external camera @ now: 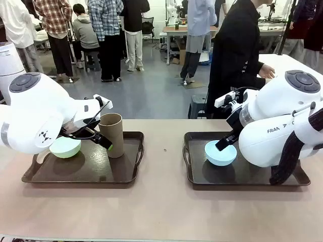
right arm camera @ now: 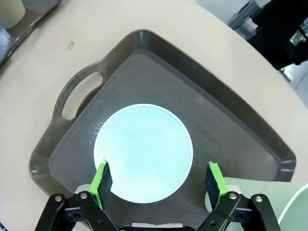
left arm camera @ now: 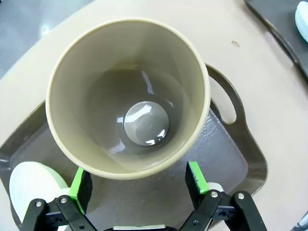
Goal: Set up a tray with a mat and arrange the tableware.
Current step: Pick up the Picnic Bowl and Reusable plastic cup from the Handle tray in front of the human's position and hold them in the air.
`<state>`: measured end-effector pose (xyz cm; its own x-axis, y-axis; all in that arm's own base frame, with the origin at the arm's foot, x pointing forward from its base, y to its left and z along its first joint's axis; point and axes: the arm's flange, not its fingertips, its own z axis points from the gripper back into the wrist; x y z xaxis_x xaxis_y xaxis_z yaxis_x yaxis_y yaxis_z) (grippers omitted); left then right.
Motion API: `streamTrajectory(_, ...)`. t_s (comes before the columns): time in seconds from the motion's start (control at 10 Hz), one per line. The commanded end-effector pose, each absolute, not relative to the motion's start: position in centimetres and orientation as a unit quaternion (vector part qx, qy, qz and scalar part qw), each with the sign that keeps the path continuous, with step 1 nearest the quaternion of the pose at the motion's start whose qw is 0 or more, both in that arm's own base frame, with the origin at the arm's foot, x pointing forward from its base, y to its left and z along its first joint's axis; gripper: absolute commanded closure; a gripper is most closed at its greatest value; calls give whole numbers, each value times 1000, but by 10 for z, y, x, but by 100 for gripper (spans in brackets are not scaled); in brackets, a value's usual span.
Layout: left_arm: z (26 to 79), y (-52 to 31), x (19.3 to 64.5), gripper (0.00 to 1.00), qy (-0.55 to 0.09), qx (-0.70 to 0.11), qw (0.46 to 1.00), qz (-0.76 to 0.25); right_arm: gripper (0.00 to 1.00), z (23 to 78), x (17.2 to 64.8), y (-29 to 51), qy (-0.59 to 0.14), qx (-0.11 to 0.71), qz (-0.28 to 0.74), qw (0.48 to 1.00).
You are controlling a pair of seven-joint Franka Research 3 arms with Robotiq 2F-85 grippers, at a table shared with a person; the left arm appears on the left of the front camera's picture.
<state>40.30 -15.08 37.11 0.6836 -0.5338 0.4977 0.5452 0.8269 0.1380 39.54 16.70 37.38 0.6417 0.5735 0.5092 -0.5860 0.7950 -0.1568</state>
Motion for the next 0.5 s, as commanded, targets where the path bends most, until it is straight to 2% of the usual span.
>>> streamTrajectory(0.0,371,-151,403,0,-268,-11,917,-294,0,374,395,167,-277,11,320,906)
streamTrajectory(0.4,371,-151,403,0,-268,-11,917,-294,0,374,395,167,-277,11,320,906)
